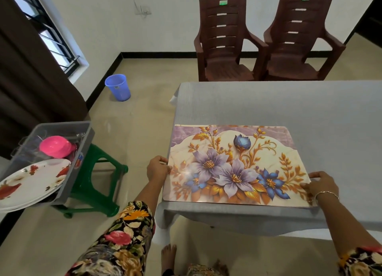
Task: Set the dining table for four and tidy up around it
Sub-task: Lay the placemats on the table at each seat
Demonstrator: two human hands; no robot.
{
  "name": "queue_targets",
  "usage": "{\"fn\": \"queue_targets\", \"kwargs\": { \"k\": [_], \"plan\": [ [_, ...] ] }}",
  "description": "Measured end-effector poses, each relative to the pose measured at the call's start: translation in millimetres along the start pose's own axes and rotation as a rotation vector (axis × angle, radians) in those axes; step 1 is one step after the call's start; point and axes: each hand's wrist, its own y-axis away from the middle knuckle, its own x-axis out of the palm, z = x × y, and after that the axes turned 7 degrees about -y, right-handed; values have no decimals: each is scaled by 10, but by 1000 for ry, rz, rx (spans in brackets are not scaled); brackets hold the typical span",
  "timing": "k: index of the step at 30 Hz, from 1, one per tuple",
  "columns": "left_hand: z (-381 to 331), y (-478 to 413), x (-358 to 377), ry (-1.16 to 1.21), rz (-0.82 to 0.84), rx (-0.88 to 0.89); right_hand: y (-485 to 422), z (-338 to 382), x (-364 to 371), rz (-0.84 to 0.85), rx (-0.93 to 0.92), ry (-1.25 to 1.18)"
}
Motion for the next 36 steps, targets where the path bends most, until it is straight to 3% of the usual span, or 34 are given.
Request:
{"fn": "queue_targets", "kwargs": {
  "k": [9,15,18,22,27,33,36],
  "plan": [
    [-35,127,75,-79,-65,-30,-54,-59,-69,-83,17,-64],
    [-131,287,222,-383,-164,71,-38,-68,-103,-140,-68,-152],
    [-206,309,288,-464,-135,138,-74,-92,-132,-73,-104,-227],
    [-281,322,357,-487,-130,144,-77,-74,-254,29,-89,-503],
    [-396,292,373,-355,-157,107,-132,-37,-451,37,-44,-706],
    [-700,281,322,291,13,239,-285,-67,-746,20,23,-905],
    [-908,316,396,432,65,259,-257,-105,-892,55,88,-1164]
  ]
}}
